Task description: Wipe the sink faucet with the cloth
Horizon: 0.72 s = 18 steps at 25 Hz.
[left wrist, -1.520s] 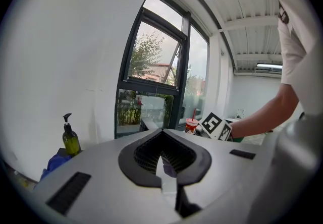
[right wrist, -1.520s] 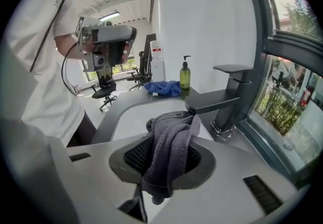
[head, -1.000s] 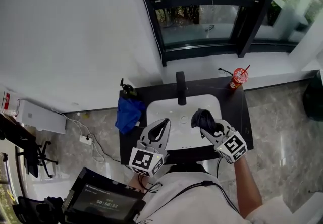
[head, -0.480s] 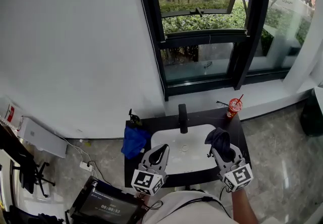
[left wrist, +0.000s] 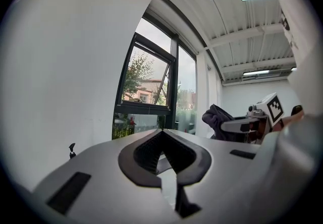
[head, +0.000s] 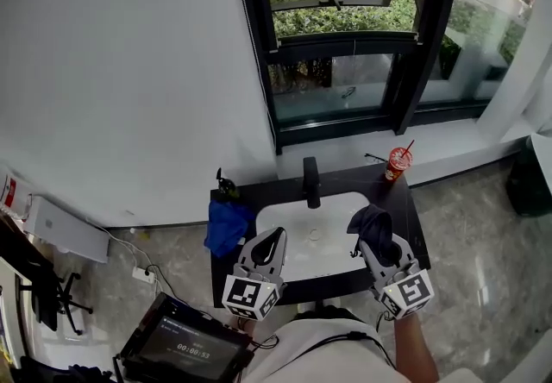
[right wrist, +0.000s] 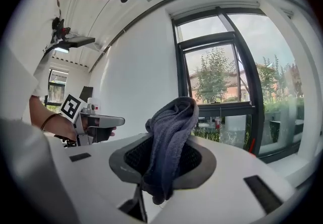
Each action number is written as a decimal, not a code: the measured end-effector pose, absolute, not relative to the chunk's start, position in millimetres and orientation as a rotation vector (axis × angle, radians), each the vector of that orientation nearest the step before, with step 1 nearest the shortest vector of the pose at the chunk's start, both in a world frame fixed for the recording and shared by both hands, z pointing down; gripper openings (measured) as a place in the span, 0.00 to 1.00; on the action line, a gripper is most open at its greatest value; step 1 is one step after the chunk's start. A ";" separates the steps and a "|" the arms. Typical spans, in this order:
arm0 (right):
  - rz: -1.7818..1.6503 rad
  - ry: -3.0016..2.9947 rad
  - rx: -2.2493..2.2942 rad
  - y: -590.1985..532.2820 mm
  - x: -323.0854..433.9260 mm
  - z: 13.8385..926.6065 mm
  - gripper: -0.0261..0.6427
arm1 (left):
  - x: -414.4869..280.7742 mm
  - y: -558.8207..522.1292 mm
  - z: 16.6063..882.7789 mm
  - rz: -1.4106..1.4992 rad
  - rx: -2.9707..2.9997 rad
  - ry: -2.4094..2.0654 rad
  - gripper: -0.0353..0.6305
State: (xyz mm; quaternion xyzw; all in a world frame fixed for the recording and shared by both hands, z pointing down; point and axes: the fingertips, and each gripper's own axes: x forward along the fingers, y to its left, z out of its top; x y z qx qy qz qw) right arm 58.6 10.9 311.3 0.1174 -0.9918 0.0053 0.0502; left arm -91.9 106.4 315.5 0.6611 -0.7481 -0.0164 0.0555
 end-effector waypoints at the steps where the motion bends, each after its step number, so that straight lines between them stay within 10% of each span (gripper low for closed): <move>1: 0.013 -3.018 0.368 11.6 58.7 310.5 0.19 | -92.0 106.2 315.4 -0.052 2.012 -2.268 0.04; 18: 0.133 -3.077 0.359 52.0 120.8 309.0 0.19 | -25.1 142.5 309.0 -0.042 2.010 -2.316 0.04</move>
